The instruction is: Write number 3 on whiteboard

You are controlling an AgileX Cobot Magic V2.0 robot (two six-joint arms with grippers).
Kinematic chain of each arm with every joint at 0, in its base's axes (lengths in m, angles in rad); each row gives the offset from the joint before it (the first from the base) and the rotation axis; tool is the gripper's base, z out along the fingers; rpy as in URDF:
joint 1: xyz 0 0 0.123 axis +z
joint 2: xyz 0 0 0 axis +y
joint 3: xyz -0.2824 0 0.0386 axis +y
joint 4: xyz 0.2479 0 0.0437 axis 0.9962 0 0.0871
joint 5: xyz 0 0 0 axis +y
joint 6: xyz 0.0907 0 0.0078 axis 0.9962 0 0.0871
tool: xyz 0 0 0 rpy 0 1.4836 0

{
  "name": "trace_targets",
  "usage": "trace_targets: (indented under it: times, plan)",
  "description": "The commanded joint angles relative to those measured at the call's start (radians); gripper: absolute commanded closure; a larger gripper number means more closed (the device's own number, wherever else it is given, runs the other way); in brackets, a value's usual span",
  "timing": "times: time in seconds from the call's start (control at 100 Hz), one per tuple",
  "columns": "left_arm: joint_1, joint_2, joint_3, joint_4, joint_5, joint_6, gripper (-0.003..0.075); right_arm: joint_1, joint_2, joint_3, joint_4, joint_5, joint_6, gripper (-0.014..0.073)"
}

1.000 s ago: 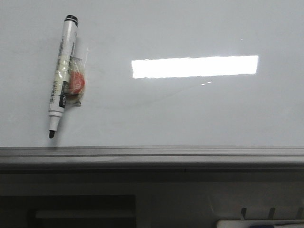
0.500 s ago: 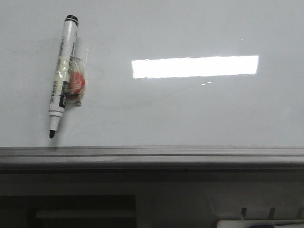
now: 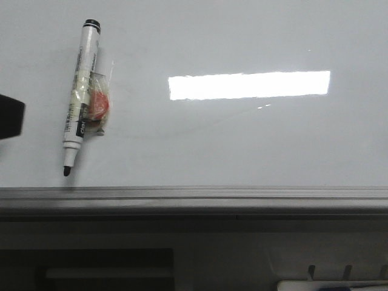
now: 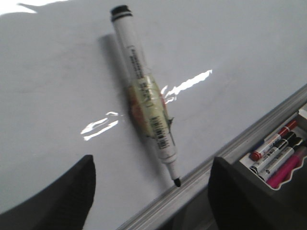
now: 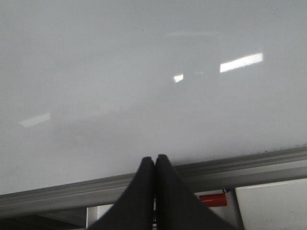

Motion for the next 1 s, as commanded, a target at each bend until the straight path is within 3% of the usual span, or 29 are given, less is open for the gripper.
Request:
trace_targets:
  times: [0.0,0.23,0.47,0.64,0.69,0.76,0.88,0.99]
  plan:
    - [-0.064,0.067,-0.033,-0.020,-0.164,-0.001,0.0255,0.002,0.013,-0.036,0.011,-0.069,-0.001,0.0655]
    - [-0.133,0.234,-0.033,-0.084,-0.330,-0.014,0.0255,0.002,0.013,-0.036,0.011,-0.069,-0.001,0.0655]
    - [-0.133,0.331,-0.085,-0.121,-0.350,-0.042,0.0255,0.002,0.013,-0.036,0.011,-0.069,-0.001,0.0655]
    - [-0.133,0.374,-0.097,-0.151,-0.344,-0.157,0.0268,0.002,0.013,-0.036,0.011,-0.067,-0.001,0.0655]
    - [-0.133,0.382,-0.097,-0.172,-0.325,-0.168,0.0307,0.002,0.013,-0.036,0.011,-0.067,-0.001,0.0655]
    - [-0.133,0.384,-0.097,-0.181,-0.285,-0.168,0.0429,0.002,0.013,-0.036,0.011,-0.063,-0.001,0.0655]
    - [-0.133,0.384,-0.097,-0.177,-0.234,-0.167,0.0743,0.007,0.013,-0.036,0.011,-0.057,-0.001,0.0655]
    - [-0.133,0.384,-0.097,-0.172,-0.221,-0.166,0.0741,0.055,0.013,-0.036,0.031,-0.056,-0.001,0.0655]
